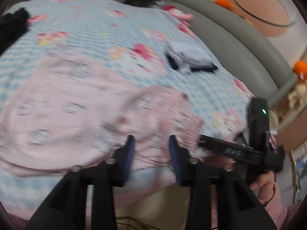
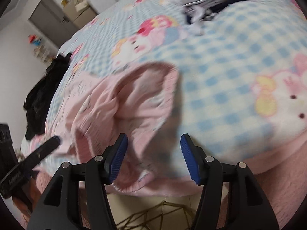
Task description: Fold clothes
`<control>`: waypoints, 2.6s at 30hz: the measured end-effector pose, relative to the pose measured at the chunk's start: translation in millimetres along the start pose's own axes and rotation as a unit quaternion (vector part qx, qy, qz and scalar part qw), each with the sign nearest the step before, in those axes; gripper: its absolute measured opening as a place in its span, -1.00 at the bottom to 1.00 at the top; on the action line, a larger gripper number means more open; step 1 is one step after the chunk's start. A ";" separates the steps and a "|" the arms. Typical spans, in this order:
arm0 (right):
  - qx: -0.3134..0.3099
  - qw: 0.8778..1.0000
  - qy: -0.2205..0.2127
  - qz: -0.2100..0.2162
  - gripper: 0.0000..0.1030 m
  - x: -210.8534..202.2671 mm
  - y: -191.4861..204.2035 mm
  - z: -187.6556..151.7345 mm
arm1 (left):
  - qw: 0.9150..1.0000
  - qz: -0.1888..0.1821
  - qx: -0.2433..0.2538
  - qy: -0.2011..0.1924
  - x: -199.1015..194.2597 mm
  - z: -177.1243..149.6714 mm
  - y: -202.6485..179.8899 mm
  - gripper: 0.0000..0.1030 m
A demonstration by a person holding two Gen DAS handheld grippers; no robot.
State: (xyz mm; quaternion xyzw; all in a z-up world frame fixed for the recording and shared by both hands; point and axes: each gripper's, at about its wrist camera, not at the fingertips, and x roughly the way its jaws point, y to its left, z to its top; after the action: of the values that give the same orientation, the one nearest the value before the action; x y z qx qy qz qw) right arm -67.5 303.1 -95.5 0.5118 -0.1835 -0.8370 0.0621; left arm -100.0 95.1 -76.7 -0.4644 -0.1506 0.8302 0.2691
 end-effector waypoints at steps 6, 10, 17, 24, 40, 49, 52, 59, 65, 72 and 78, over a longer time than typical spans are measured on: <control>0.003 1.000 0.012 -0.015 0.14 10.1 -2.7 -9.1 | 0.999 -0.019 -0.028 0.039 37.1 -0.9 -0.9 -0.30; -0.012 1.000 0.003 -0.013 -0.25 8.9 1.2 -4.1 | 0.996 0.073 -0.014 0.057 43.8 -5.8 -3.7 -0.90; -0.056 0.996 -0.034 -0.058 -0.77 -7.0 23.2 28.8 | 0.976 0.201 0.001 -0.081 -57.5 50.5 9.1 -0.90; -0.092 0.984 -0.121 -0.089 -0.78 -54.0 57.5 62.2 | 0.959 0.216 0.022 -0.184 -160.3 83.7 13.6 -0.90; -0.218 0.901 -0.373 -0.048 -0.76 -265.2 220.8 206.1 | 0.888 0.242 0.155 -0.360 -320.9 224.9 -52.7 -0.90; -0.155 0.968 -0.185 -0.064 -0.71 -119.9 138.0 85.0 | 0.969 0.220 0.053 -0.097 -162.5 91.4 77.9 -0.89; -0.110 0.990 -0.047 -0.080 -0.71 -36.4 93.8 37.1 | 0.976 0.215 -0.009 -0.027 -118.1 45.7 121.1 -0.89; -0.098 0.992 0.025 -0.075 -0.43 -1.3 56.5 -17.2 | 0.979 0.194 -0.056 0.017 -101.6 -9.7 148.7 -0.66; -0.117 0.992 0.020 -0.048 -0.43 -6.0 62.1 -22.3 | 0.977 0.203 0.054 -0.042 -128.1 6.5 110.5 -0.35; -0.158 0.986 -0.001 -0.056 -0.43 2.7 86.1 -15.3 | 0.967 0.198 0.158 0.016 -81.3 28.9 87.8 -0.23; -0.134 0.989 0.019 -0.064 -0.37 8.8 72.0 -15.2 | 0.945 0.245 0.188 0.108 -29.2 14.8 103.0 -0.40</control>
State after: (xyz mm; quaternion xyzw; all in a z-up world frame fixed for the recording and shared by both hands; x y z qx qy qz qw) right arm -64.3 230.2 -82.4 0.5257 -0.0354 -0.8461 0.0805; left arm -131.9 -5.5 -100.4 -0.5146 0.1565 0.8288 0.1541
